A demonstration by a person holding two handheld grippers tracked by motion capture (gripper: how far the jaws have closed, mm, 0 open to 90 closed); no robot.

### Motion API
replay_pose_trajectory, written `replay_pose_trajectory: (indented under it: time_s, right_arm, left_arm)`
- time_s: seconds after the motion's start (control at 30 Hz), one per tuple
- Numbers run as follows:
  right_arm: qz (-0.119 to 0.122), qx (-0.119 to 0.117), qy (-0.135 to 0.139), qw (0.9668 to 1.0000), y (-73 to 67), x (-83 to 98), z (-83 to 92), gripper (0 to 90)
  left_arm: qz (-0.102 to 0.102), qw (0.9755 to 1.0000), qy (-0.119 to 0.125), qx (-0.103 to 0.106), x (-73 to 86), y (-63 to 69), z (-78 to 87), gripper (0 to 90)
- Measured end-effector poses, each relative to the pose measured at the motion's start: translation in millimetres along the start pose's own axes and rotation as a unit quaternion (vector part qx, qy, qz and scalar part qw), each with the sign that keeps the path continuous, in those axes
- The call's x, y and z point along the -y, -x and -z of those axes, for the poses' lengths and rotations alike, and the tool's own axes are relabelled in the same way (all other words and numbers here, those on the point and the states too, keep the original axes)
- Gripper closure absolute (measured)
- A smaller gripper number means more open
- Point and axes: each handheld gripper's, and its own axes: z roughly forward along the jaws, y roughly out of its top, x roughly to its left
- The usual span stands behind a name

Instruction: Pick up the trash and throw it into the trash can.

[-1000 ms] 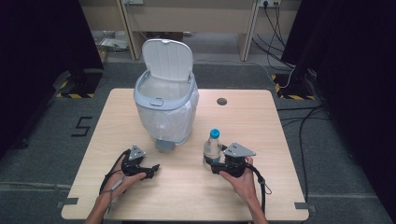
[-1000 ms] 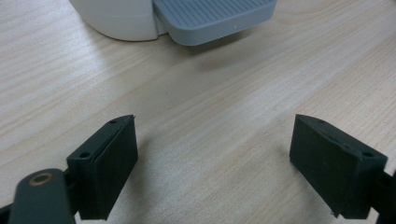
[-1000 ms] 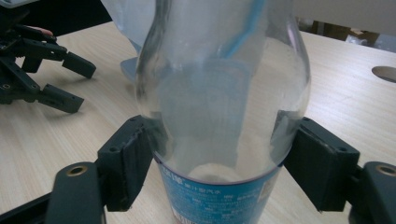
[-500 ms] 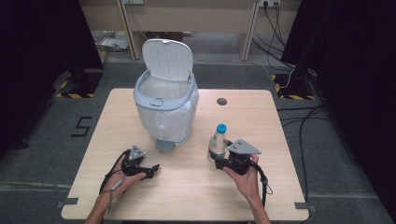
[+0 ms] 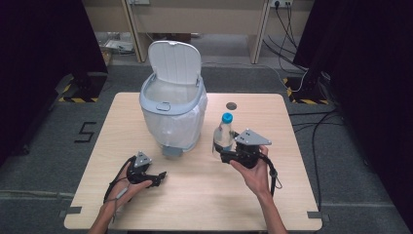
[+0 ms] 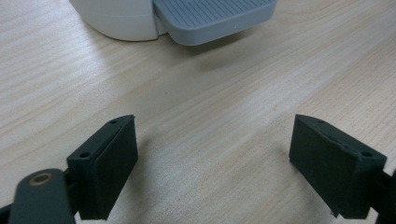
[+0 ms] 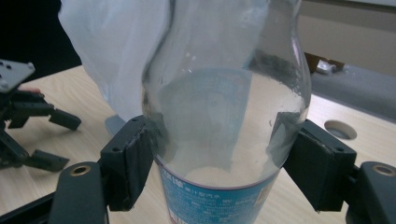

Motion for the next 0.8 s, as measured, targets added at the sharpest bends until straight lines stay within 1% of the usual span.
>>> replay_pose_trajectory:
  time_s: [0.03,0.1,0.2,0.23,0.27,0.3,0.4,0.6,0.63,0.67,0.8]
  right_arm:
    - [0.003,-0.001,0.006,1.0000,0.8,-9.1,0.4,28.3]
    - [0.003,-0.001,0.009,1.0000,0.9,-12.7,0.9,28.3]
    - [0.009,0.001,0.019,0.9998,1.0,-29.6,3.6,28.3]
    - [0.005,0.002,0.021,0.9998,0.6,-34.2,4.2,28.3]
    - [0.009,0.003,0.024,0.9997,0.3,-42.2,5.1,28.4]
    - [0.010,0.001,0.026,0.9996,-0.2,-46.5,5.5,28.3]
    - [0.004,-0.005,0.033,0.9994,-1.2,-57.6,5.7,28.3]
    - [0.010,-0.008,0.034,0.9993,-2.6,-80.0,4.0,28.3]
    - [0.010,-0.008,0.034,0.9993,-2.6,-80.0,4.0,28.3]
    - [0.009,-0.009,0.035,0.9993,-2.1,-86.4,3.1,28.4]
    - [0.007,-0.011,0.034,0.9993,-0.3,-98.7,2.8,28.3]
  left_arm:
    - [0.000,1.0000,0.000,0.000,0.0,0.0,0.0,14.0]
    - [0.000,1.0000,0.000,0.000,0.0,0.0,0.0,14.0]
    - [0.000,1.0000,0.000,0.000,0.0,-0.1,0.0,14.0]
    - [-0.002,1.0000,-0.001,0.000,-0.1,-0.3,0.1,14.0]
    - [0.000,1.0000,0.000,0.000,0.0,-0.2,0.0,14.1]
    - [0.000,1.0000,-0.001,0.000,-0.1,-0.2,0.1,14.0]
    - [0.000,1.0000,0.000,0.000,-0.1,-0.3,0.1,14.1]
    - [0.000,1.0000,0.000,0.000,-0.1,-0.3,0.1,14.1]
    - [0.000,1.0000,0.000,0.000,-0.1,-0.3,0.1,14.1]
    - [0.000,1.0000,-0.001,0.000,-0.1,-0.3,0.1,14.1]
    - [0.000,1.0000,0.000,0.000,-0.1,-0.3,0.1,14.1]
